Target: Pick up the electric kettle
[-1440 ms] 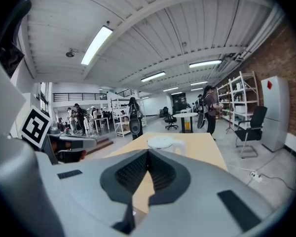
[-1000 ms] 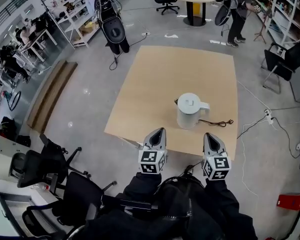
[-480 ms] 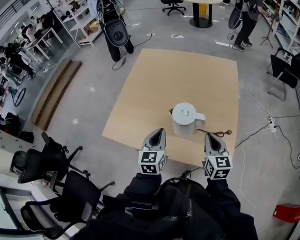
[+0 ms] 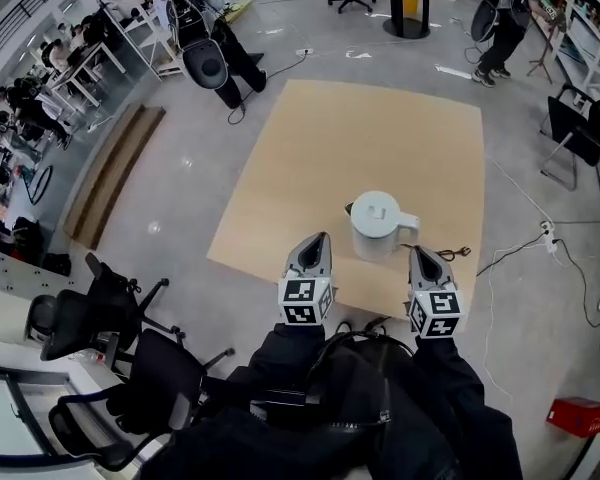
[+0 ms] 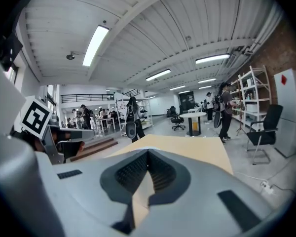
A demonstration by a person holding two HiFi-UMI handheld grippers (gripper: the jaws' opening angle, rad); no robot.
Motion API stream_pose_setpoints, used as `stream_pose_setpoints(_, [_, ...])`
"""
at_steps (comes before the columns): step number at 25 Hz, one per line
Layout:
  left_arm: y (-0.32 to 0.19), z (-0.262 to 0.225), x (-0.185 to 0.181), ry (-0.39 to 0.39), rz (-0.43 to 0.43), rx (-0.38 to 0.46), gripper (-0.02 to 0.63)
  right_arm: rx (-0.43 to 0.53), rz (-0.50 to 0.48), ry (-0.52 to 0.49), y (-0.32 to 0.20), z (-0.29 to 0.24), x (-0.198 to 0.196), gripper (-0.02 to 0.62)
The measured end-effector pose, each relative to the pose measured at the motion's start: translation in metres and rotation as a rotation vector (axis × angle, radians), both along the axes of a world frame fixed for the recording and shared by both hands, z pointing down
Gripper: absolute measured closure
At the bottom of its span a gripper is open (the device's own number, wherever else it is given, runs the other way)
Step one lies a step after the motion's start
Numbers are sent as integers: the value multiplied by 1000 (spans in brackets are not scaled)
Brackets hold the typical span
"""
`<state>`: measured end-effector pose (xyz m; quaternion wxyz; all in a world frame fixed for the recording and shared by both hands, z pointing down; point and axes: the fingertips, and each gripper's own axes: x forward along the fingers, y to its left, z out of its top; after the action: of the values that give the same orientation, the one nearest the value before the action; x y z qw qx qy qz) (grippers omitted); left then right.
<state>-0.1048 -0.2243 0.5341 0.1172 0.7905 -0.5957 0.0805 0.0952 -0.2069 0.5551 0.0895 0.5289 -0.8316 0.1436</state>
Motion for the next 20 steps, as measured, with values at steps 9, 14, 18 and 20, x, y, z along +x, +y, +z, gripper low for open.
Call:
stream_pose_setpoints(9, [-12, 42, -9, -19, -1, -69, 606, -97, 63, 12, -11, 45, 8, 594])
stream_pose_setpoints(14, [-17, 70, -6, -21, 10, -135, 606, -152, 74, 49, -18, 73, 15, 594])
stream_pose_setpoints(18, [-24, 88, -4, -17, 28, -183, 606, -188, 82, 77, -26, 89, 19, 594])
stream_pose_setpoints(20, [-29, 95, -5, -11, 27, -201, 606, -197, 82, 90, -32, 95, 20, 594])
